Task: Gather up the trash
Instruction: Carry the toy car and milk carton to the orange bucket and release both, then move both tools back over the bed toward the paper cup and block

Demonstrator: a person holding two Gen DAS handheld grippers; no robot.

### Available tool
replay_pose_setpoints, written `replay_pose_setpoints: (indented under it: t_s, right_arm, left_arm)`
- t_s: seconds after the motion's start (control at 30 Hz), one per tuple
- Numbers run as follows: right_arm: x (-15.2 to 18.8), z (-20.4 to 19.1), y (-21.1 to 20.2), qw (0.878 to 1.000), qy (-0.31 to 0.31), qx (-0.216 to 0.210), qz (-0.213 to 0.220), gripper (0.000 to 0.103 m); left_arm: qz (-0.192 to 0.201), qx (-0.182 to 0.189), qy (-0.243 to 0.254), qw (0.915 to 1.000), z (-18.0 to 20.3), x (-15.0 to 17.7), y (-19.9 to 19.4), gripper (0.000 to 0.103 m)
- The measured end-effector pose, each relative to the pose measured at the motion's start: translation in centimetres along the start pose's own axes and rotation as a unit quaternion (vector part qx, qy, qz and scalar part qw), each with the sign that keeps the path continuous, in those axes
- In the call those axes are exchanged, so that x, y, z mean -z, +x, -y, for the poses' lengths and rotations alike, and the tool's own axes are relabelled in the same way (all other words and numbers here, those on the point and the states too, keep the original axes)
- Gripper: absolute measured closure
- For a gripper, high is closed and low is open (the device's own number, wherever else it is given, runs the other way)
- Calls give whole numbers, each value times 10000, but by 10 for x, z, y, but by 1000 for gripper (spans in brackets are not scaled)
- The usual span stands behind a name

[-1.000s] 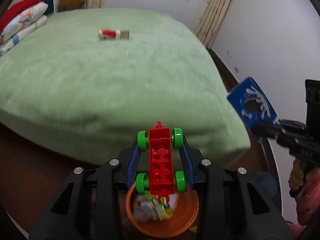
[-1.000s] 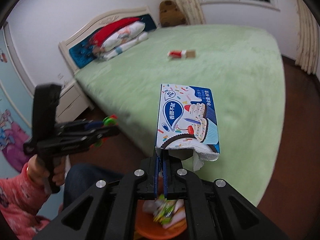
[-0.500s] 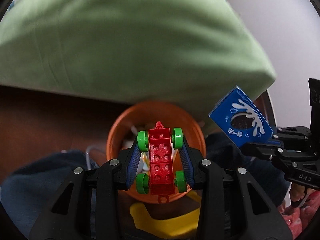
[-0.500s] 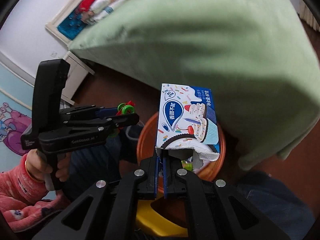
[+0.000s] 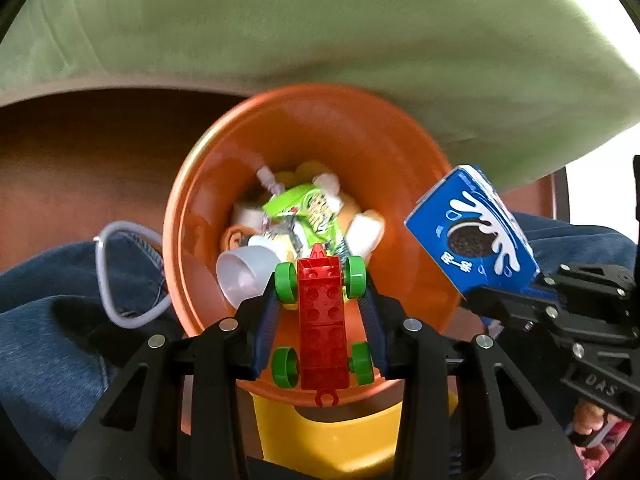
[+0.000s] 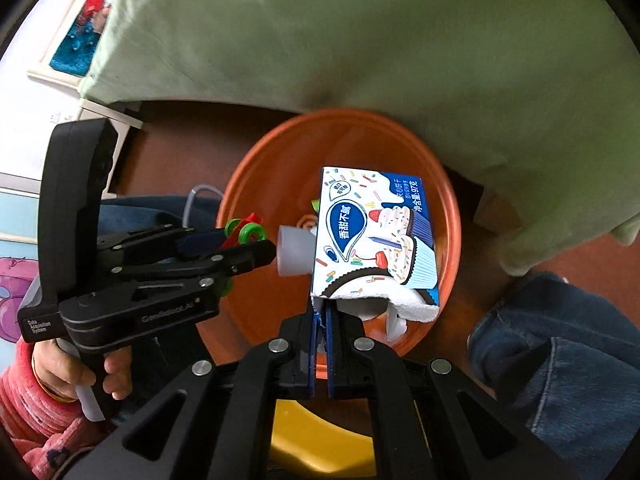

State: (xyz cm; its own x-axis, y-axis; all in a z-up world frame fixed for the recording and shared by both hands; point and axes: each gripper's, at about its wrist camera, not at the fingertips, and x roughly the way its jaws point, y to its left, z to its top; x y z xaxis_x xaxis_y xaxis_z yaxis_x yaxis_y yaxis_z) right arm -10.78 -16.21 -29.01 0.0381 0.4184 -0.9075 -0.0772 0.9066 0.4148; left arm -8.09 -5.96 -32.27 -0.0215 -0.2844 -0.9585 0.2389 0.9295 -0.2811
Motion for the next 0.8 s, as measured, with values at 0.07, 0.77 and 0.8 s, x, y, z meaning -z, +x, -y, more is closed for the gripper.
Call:
replay_pose_setpoints:
  t_s: [0.07, 0.77, 0.8]
  right_arm:
    - [-3, 0, 9, 9999, 20, 64, -109, 100]
    - [-9, -5, -56, 9916, 248, 454, 1188, 28]
    - [-10, -3, -62, 9909, 225, 455, 1244, 28]
  left_arm:
    - [-134, -23, -65, 9999, -4, -1, 9, 65]
    - [805, -692, -297, 9939, -16, -7, -66, 26]
    - [903, -709, -299, 9929, -16, -7, -73, 26]
